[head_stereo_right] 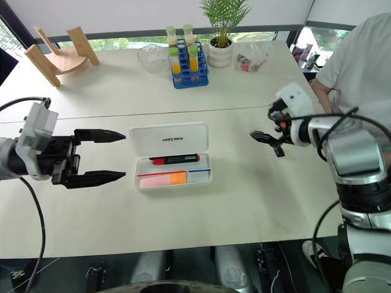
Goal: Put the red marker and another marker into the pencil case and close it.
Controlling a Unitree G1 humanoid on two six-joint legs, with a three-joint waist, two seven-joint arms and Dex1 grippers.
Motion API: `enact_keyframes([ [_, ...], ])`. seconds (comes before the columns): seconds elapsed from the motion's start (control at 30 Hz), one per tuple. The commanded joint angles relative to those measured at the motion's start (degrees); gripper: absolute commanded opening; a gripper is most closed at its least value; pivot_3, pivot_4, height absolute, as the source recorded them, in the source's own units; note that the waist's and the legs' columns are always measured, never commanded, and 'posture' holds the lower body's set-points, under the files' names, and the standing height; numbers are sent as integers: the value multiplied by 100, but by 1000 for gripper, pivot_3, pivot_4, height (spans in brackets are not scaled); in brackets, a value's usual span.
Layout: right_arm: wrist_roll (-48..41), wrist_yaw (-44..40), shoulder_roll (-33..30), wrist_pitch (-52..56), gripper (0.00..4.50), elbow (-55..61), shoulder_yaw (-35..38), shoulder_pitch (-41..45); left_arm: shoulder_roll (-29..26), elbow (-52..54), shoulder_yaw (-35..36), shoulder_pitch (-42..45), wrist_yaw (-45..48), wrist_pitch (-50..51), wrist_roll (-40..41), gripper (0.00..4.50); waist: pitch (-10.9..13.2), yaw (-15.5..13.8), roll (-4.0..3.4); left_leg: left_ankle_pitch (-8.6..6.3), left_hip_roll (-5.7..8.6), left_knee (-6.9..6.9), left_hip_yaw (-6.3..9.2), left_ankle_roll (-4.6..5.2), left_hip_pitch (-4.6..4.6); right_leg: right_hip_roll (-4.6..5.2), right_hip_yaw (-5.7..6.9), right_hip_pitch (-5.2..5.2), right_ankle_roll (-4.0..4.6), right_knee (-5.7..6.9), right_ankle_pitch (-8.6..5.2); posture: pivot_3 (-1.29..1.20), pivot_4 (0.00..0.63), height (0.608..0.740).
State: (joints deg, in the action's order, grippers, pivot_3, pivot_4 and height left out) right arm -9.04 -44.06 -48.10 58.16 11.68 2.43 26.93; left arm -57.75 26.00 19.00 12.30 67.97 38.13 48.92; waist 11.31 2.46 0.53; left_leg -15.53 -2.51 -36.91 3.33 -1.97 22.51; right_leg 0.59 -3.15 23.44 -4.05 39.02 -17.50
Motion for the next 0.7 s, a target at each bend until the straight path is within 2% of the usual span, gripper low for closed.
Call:
enact_keyframes([
  [0.03,76,575,321,-459,4463,114,450,-477,3,-71,-55,182,19,-134,-41,4500,0,4,0,0,1,-1,0,0,0,1,-1,0,0,0,0,0,150,740],
  [0.23,66,1166,750,-593,4463,19,687,-1040,-2,-91,-73,197,54,-168,-77,4500,0,7,-1,1,0,-8,-4,-1,-6,-1,-6,-4,-3,3,2,0,150,740],
  [0.43,-150,1481,1095,-477,4463,-372,1034,-1065,-8,-117,-99,227,48,-180,-99,4500,-1,4,2,1,1,-10,-2,-2,-6,-1,-6,-9,-3,3,2,0,150,740],
  [0.5,-224,1513,1144,-386,3966,-511,1101,-1020,-7,-125,-115,240,45,-189,-113,4500,-1,5,2,1,1,-11,-1,-2,-9,-1,-5,-13,-3,3,2,0,150,740],
  [0.57,-326,1468,1138,-258,3274,-542,1126,-1062,-10,-134,-121,255,41,-196,-122,4500,-1,4,2,1,2,-13,-2,-2,-11,-1,-5,-16,-3,3,2,0,150,740],
  [0.63,-403,1422,1086,-177,2183,-496,1110,-1190,-16,-151,-122,269,41,-204,-135,4500,-5,-11,8,1,2,-14,0,-2,-12,0,-4,-20,-3,3,2,0,150,740],
  [0.7,-436,1433,1067,-175,1410,-459,1115,-1251,-21,-159,-113,264,47,-207,-142,4500,-9,-25,15,1,2,-13,2,-2,-12,0,-2,-21,-3,2,2,0,150,740],
])
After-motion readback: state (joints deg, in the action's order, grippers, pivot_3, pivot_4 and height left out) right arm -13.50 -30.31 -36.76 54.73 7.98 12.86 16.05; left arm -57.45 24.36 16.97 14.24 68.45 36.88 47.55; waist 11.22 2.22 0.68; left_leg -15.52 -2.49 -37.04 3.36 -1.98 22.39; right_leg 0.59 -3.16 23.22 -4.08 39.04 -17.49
